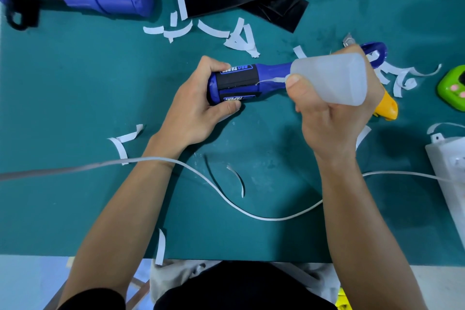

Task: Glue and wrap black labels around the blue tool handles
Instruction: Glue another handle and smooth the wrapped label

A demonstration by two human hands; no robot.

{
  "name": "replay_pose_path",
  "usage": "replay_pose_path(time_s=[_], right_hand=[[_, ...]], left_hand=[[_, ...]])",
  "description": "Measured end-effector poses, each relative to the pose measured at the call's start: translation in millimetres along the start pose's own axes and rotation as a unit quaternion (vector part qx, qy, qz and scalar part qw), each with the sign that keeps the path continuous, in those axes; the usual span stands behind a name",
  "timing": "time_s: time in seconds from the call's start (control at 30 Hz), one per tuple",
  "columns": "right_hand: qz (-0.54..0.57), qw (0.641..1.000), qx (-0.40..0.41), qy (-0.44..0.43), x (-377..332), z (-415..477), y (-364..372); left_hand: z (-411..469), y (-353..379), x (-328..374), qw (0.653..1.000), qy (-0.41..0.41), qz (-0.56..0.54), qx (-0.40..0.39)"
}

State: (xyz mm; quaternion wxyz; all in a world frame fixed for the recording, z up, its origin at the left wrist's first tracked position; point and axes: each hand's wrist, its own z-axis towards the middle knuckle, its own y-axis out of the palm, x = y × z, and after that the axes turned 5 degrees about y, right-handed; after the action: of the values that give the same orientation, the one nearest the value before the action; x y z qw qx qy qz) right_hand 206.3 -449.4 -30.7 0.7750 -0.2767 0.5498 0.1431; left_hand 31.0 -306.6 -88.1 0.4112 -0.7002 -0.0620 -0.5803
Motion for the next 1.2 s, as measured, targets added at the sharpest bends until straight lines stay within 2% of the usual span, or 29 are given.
replay_pose_path(time_s=[0.23,0.53,0.9,1.2], right_hand=[[0.032,0.999,-0.001,0.018,-0.2,1.2,-1.1],[0.018,1.000,-0.012,-0.008,-7.3,-1.8,4.2],[0.011,1.000,0.008,0.016,-4.4,2.2,-1.8],[0.021,1.000,-0.013,0.016,-4.6,-3.6,2.5]], left_hand=[[-0.1,0.7,0.9,1.000,0.002,0.001,0.000],[0.0,0.6,1.0,1.000,0.003,0.000,0.003],[-0.5,0.3,-0.1,1.000,0.006,-0.001,-0.001],[-0.7,0.4,1.5,1.000,0.002,0.002,0.000]])
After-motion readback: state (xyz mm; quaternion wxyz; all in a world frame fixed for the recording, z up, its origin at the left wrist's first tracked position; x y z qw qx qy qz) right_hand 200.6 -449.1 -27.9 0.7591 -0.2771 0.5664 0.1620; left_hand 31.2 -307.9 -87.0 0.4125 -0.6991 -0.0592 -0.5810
